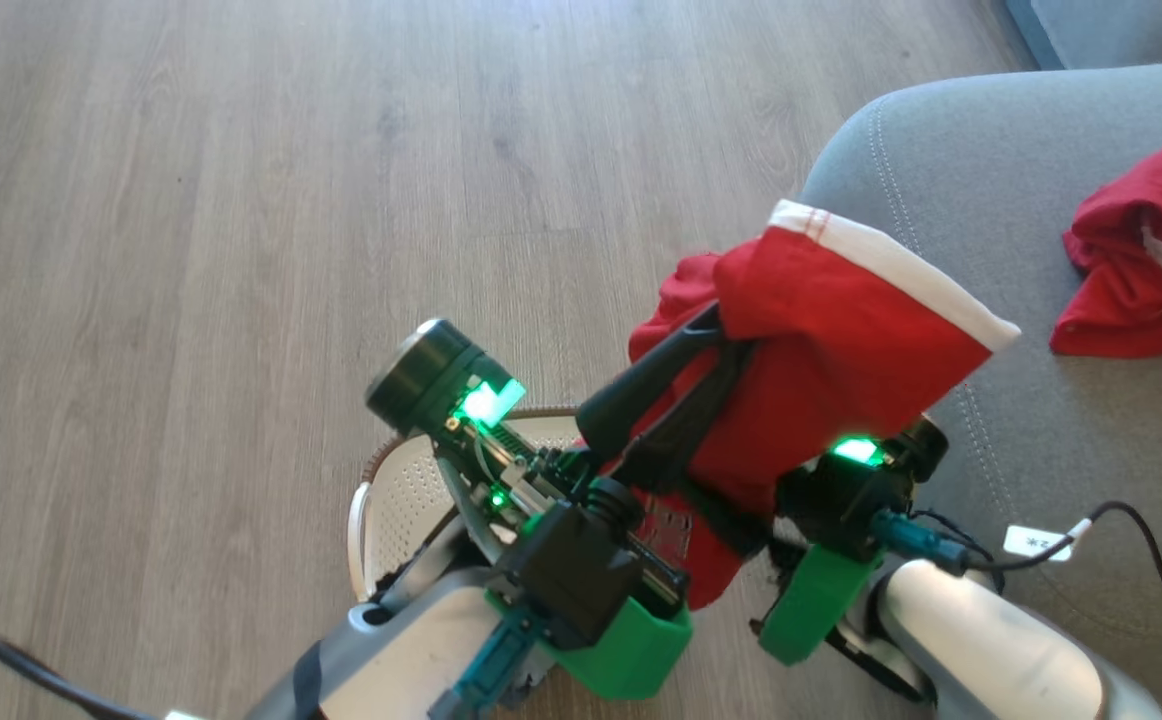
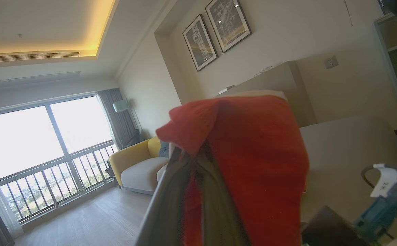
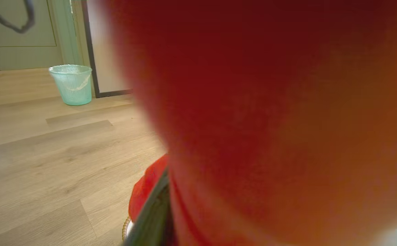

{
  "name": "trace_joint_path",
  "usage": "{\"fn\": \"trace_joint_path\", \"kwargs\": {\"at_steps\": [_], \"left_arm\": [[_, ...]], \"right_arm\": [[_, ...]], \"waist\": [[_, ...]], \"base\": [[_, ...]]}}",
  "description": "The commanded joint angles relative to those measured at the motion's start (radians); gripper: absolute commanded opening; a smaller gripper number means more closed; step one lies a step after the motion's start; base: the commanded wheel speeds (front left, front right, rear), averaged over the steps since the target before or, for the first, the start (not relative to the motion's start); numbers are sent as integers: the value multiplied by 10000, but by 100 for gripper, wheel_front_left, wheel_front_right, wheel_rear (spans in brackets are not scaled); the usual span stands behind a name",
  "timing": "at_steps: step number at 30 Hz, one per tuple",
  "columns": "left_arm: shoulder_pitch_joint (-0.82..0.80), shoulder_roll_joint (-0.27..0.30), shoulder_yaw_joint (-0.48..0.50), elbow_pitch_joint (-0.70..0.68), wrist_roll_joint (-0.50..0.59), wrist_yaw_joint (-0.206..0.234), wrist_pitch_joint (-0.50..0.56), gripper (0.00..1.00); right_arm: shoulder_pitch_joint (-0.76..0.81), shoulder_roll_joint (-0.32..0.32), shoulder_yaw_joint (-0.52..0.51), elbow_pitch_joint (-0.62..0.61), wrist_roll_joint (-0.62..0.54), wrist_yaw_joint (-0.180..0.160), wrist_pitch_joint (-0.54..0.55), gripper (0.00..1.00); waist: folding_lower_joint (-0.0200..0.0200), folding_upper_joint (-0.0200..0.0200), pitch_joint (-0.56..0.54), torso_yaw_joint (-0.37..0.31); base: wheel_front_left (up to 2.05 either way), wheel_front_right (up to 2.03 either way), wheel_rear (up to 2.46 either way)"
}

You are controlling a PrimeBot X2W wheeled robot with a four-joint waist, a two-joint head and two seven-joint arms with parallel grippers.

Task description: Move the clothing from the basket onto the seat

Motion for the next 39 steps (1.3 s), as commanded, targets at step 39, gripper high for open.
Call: {"fn": "trace_joint_path", "kwargs": {"at_steps": [39], "left_arm": [[687,14,993,1887,207,-635,-42,0]], "right_arm": [[649,1598,-4792,-1703,-310,69,6,0]], "waist": [[0,0,107,-16]], "base": [[0,0,0]]}}
